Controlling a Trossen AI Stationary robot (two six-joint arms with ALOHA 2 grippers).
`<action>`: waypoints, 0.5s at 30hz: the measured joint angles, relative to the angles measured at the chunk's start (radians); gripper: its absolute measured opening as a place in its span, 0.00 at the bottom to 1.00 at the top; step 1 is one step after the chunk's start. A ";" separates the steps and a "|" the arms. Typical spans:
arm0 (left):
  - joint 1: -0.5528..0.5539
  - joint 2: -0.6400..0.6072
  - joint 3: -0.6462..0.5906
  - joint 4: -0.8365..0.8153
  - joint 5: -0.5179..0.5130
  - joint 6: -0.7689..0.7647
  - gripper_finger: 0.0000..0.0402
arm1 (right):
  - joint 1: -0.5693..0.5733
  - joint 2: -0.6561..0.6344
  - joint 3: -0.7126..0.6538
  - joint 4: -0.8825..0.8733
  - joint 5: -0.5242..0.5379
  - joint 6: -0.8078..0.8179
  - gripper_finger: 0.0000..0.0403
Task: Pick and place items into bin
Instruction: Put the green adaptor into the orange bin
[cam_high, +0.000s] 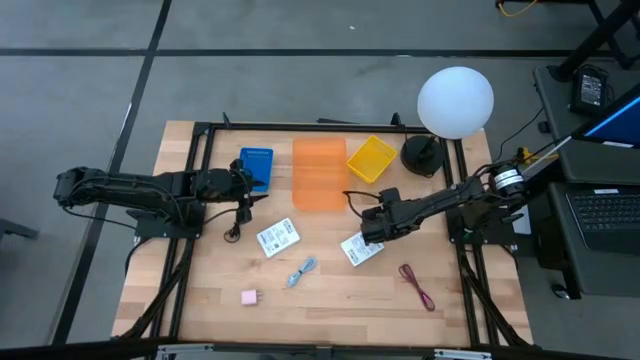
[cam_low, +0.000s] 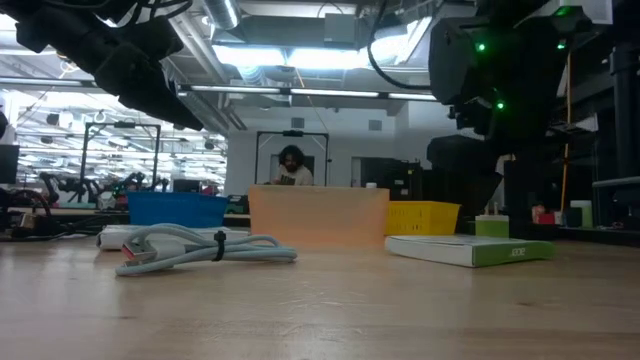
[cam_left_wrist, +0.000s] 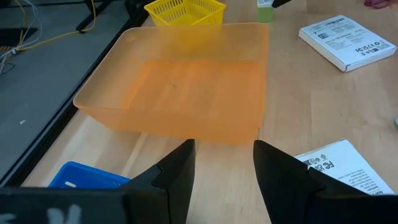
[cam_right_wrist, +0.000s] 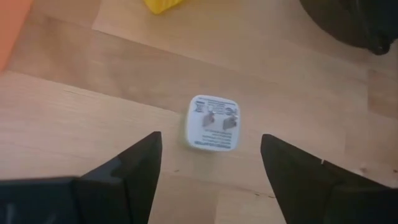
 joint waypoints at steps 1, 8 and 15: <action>0.000 0.000 0.000 0.000 0.000 -0.001 0.39 | -0.003 0.001 0.000 0.010 0.000 0.000 0.62; 0.000 0.000 0.000 0.000 0.000 -0.002 0.39 | -0.026 0.001 -0.001 0.022 0.002 0.001 0.57; 0.000 0.000 0.000 0.000 0.001 -0.015 0.39 | -0.029 0.001 -0.115 0.103 -0.013 0.059 0.57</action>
